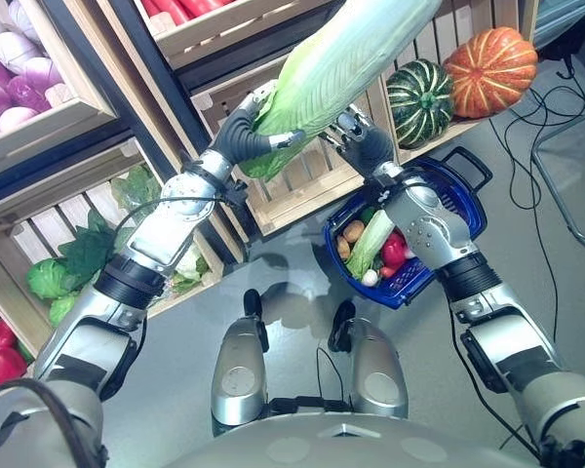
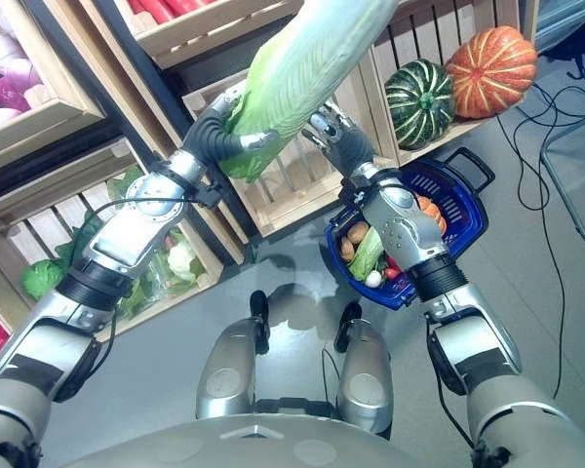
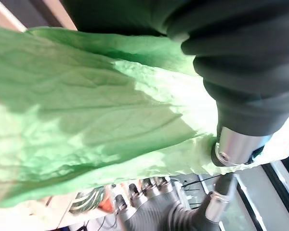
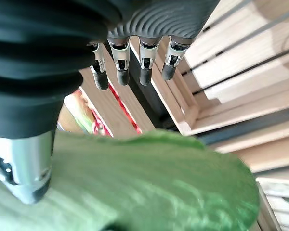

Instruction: Pick up fruits and vegetables into the basket

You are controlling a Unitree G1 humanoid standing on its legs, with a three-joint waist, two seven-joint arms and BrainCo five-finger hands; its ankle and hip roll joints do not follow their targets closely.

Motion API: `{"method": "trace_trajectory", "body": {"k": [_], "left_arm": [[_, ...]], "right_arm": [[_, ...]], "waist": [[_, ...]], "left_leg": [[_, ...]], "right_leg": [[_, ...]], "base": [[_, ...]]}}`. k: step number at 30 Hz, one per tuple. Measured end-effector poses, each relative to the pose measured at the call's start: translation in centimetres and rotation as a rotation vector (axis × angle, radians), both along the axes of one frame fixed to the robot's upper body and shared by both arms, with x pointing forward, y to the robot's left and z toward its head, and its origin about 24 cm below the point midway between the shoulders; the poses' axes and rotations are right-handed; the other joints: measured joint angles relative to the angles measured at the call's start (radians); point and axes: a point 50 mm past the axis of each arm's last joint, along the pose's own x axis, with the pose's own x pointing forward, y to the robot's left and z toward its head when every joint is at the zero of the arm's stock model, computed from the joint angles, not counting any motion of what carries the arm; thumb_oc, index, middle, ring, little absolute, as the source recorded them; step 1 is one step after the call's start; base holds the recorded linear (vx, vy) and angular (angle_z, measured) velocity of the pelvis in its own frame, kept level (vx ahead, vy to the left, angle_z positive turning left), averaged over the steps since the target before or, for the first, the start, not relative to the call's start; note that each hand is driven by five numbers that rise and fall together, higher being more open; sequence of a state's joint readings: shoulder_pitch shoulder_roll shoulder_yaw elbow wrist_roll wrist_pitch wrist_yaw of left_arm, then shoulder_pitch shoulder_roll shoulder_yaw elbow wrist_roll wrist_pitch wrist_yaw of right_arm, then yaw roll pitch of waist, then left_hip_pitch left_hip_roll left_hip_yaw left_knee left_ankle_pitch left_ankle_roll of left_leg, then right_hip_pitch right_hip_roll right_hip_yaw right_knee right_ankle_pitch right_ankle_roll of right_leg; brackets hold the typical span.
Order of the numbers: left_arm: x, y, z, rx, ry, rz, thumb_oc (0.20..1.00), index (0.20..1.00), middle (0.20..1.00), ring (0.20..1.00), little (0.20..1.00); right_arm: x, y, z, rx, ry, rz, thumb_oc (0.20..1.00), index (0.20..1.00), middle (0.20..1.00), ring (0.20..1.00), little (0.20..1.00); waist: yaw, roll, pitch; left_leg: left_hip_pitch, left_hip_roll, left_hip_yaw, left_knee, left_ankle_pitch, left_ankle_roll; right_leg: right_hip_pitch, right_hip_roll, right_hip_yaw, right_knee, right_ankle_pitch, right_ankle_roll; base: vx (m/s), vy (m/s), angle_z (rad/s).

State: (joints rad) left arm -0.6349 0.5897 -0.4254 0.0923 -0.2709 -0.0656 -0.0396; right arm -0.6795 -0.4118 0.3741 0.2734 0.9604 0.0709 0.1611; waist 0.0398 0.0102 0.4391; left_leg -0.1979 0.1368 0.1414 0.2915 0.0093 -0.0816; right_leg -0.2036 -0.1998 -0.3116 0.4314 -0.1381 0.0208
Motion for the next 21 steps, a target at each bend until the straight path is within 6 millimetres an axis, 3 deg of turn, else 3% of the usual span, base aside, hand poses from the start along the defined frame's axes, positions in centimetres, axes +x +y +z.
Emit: {"method": "trace_trajectory", "body": {"k": [3, 21], "left_arm": [[-0.2, -0.1, -0.8, 0.011, 0.051, -0.032, 0.2, 0.2, 0.2, 0.2, 0.2], [-0.6, -0.1, -2.0, -0.028, 0.178, -0.151, 0.2, 0.2, 0.2, 0.2, 0.2]], "right_arm": [[-0.8, 1.2, 1.1, 0.013, -0.066, 0.093, 1.0, 1.0, 1.0, 1.0, 1.0], [-1.4, 0.7, 1.8, -0.11, -0.118, 0.169, 1.0, 1.0, 1.0, 1.0, 1.0]], "waist": [[0.003, 0.0, 0.0], [0.011, 0.001, 0.001]], "left_leg": [[-0.001, 0.0, 0.0, 0.0, 0.0, 0.0], [-0.005, -0.002, -0.001, -0.002, 0.001, 0.002]], "right_leg": [[0.0, 0.001, -0.001, -0.002, -0.001, 0.001], [-0.001, -0.003, -0.002, -0.003, -0.001, 0.002]], "base": [[0.0, 0.0, 0.0], [0.0, -0.001, 0.01]]}}
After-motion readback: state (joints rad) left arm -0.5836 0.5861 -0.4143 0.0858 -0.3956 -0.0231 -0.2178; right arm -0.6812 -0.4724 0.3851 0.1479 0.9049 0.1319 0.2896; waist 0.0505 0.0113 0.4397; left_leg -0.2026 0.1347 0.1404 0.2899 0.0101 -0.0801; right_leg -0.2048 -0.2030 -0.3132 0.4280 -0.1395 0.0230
